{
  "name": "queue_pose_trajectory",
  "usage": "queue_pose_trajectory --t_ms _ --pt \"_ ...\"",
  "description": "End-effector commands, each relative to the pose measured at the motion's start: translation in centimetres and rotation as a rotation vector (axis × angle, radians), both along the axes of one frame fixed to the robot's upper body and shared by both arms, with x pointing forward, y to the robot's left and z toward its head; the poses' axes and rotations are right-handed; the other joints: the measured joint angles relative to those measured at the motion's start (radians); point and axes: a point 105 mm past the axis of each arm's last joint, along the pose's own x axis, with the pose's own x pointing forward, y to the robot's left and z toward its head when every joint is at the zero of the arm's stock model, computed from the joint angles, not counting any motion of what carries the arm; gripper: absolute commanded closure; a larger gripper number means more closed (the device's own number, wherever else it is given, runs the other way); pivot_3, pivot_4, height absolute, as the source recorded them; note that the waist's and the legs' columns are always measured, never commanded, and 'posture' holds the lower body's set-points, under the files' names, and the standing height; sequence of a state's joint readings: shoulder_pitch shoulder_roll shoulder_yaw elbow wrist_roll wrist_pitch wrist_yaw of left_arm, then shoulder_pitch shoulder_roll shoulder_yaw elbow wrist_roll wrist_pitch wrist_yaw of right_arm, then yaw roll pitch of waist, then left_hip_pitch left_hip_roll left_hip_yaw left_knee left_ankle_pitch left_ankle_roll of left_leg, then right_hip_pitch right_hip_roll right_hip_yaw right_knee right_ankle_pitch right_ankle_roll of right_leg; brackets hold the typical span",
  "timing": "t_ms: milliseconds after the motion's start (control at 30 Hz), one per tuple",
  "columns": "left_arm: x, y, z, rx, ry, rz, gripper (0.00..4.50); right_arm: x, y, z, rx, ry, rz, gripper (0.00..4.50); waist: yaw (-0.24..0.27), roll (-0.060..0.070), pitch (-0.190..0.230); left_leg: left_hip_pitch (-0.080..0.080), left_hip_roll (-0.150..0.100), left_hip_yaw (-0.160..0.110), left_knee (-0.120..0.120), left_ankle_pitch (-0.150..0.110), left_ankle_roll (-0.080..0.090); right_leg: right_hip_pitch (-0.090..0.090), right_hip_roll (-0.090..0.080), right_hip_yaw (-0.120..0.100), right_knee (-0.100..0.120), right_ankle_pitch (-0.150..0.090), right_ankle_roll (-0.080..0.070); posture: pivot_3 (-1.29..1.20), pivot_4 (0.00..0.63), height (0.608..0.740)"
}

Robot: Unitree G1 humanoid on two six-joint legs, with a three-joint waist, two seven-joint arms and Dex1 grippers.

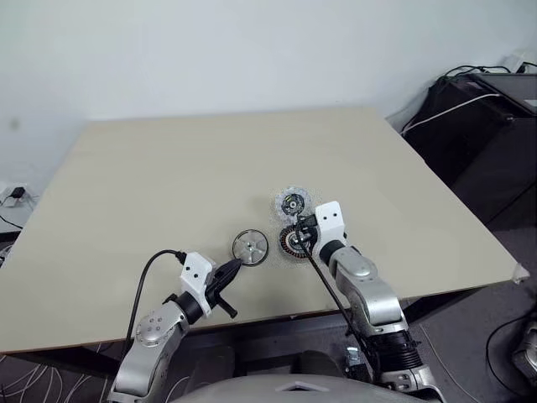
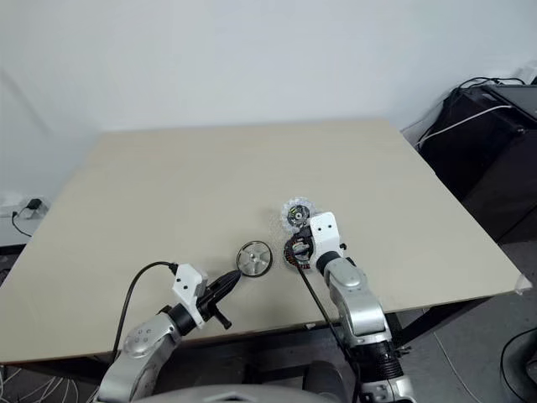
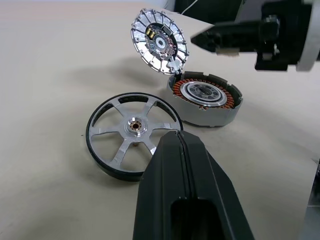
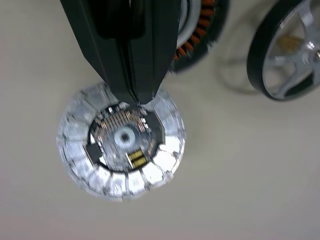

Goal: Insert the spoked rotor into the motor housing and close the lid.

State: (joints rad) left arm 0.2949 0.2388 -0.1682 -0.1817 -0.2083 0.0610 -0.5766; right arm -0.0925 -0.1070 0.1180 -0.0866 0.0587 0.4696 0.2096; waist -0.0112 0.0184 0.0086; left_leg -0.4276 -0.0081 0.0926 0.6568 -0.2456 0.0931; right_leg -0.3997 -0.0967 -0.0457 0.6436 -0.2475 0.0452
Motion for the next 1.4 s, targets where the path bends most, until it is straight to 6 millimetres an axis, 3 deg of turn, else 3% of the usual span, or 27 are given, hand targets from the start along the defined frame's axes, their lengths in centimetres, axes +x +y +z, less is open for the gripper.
queue_pose_trajectory --t_ms 33,300,667,800,1033,1167,1300,1400 --pt "0.3 -0.3 1.0 -0.018 -0.034 -0.010 4.50 0.0 0.2 -0.8 -0.020 0.028 0.001 4.46 -0.001 0.000 0.000 0.000 0.000 0.000 0.000 0.000 0.000 0.000 0.000 0.000 0.000 0.000 0.000 0.00 0.000 0.740" --pt "0.3 -0.2 0.9 -0.016 -0.029 -0.007 4.50 -1.8 1.5 -4.5 -0.101 0.181 0.085 4.46 -0.001 -0.002 -0.002 0.000 0.000 0.000 0.000 0.000 0.000 0.000 0.000 0.000 0.000 0.000 0.000 0.00 0.000 0.740" --pt "0.2 -0.2 0.8 -0.016 -0.020 -0.011 4.50 0.2 0.6 0.4 0.008 -0.006 0.024 4.46 0.000 -0.001 0.000 0.000 0.000 0.000 0.000 0.000 0.000 0.000 0.000 0.000 0.000 0.000 0.000 0.00 0.000 0.740" --pt "0.2 -0.3 0.8 -0.017 -0.019 -0.017 4.50 0.6 0.9 0.7 0.017 -0.019 0.020 4.46 0.000 -0.001 0.000 0.000 0.000 0.000 0.000 0.000 0.000 0.000 0.000 0.000 0.000 0.000 0.000 0.00 0.000 0.740" --pt "0.1 -0.3 0.8 -0.018 -0.016 -0.016 4.50 -0.2 1.6 -2.4 -0.021 0.083 0.051 4.46 0.000 -0.001 0.000 0.000 0.000 0.000 0.000 0.000 0.000 0.000 0.000 0.000 0.000 0.000 0.000 0.00 0.000 0.740" --pt "0.1 -0.2 0.7 -0.017 -0.015 -0.009 4.50 -1.8 1.4 -5.2 -0.081 0.207 0.074 4.46 0.000 -0.003 -0.002 0.000 0.000 0.000 0.000 0.000 0.000 0.000 0.000 0.000 0.000 0.000 0.000 0.00 0.000 0.740" --pt "0.1 -0.1 0.8 -0.018 -0.016 -0.006 4.50 -1.5 1.8 -3.5 -0.021 0.144 0.084 4.46 0.000 -0.003 -0.003 0.001 0.000 0.000 0.000 0.000 0.000 0.001 0.000 0.000 0.000 0.000 -0.001 0.00 0.000 0.740" --pt "0.1 -0.2 0.8 -0.019 -0.016 -0.009 4.50 -0.8 2.1 -0.8 0.049 0.053 0.101 4.46 0.000 -0.002 -0.001 0.001 0.000 0.000 0.000 0.000 0.000 0.001 0.000 0.000 0.000 0.000 0.000 0.00 0.000 0.740"
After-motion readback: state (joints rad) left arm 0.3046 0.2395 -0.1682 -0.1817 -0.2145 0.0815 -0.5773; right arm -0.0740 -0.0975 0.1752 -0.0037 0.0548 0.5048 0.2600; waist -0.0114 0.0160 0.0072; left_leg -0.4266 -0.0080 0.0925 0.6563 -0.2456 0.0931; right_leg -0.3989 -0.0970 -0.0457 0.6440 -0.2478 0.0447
